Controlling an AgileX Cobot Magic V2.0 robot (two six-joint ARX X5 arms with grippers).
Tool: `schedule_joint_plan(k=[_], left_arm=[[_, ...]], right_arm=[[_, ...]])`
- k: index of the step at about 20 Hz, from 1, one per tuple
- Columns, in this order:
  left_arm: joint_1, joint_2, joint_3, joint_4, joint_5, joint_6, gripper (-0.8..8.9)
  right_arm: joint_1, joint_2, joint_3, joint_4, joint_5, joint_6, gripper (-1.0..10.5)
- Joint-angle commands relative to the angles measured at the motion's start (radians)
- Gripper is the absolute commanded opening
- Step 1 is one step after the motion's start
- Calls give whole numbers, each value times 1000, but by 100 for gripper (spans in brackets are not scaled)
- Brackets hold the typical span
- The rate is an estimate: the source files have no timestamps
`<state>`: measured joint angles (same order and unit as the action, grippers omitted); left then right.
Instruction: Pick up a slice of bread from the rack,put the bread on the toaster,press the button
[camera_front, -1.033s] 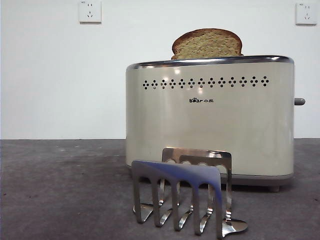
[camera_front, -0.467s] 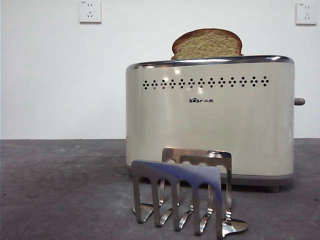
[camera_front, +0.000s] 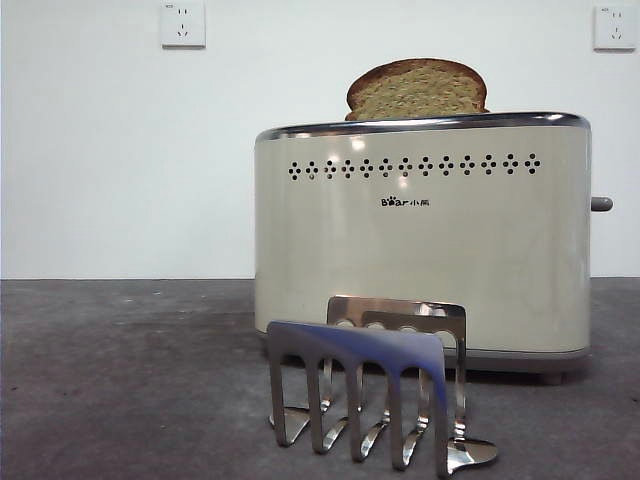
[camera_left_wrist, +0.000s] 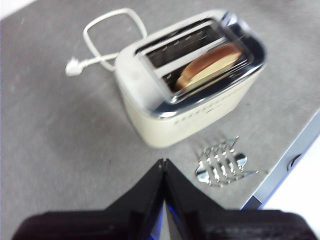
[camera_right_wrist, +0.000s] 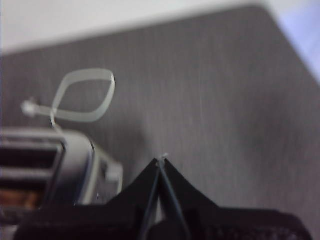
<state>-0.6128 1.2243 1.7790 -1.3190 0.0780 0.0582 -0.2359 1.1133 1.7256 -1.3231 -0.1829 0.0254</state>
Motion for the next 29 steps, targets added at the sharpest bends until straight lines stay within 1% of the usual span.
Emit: schedule_joint_plan(k=[1, 3, 5, 6, 9, 10, 11, 12, 14, 17, 20, 23, 25, 26, 27, 29], left_arm=[[58, -51, -104, 1, 35, -10, -4], [123, -119, -237, 58, 32, -9, -4], [196, -213, -407, 200, 31, 2, -4], [252, -303, -560, 359, 31, 27, -4], [405, -615, -1046, 906, 21, 34, -4], [453, -713, -1186, 1043, -9, 36, -4], [494, -802, -1307, 1137, -42, 35, -4], [528, -875, -1405, 1197, -52, 34, -4], [564, -972, -1540, 1241, -49, 2, -4], [600, -1048, -1640, 1237, -90, -2, -4], [639, -1101, -1696, 1238, -89, -5, -4], [645, -1148, -1730, 1234, -71, -14, -4], [645, -1185, -1762, 1237, -71, -70, -4], [645, -1207, -1772, 1204, -71, -101, -4], [645, -1222, -1772, 1164, -75, -106, -4], [645, -1221, -1772, 1145, -78, -98, -4]], right_arm=[[0, 47, -3, -51, 1, -8, 0], [0, 89, -2, -43, 2, -8, 0], [0, 132, -2, -29, 2, -8, 0], [0, 166, -2, -21, 2, -8, 0], [0, 257, -2, 5, 2, -8, 0], [0, 287, -2, 20, 2, -8, 0], [0, 314, -2, 39, 2, -8, 0], [0, 338, -2, 60, 2, -8, 0], [0, 383, -2, 115, 2, -8, 0], [0, 432, -2, 216, 2, -8, 0], [0, 462, -2, 330, 2, -8, 0], [0, 469, -2, 415, 5, -8, 0], [0, 469, -2, 461, 5, -8, 0], [0, 469, -2, 477, 4, -8, 0], [0, 469, -2, 486, 4, -8, 0], [0, 469, -2, 496, 4, -8, 0]])
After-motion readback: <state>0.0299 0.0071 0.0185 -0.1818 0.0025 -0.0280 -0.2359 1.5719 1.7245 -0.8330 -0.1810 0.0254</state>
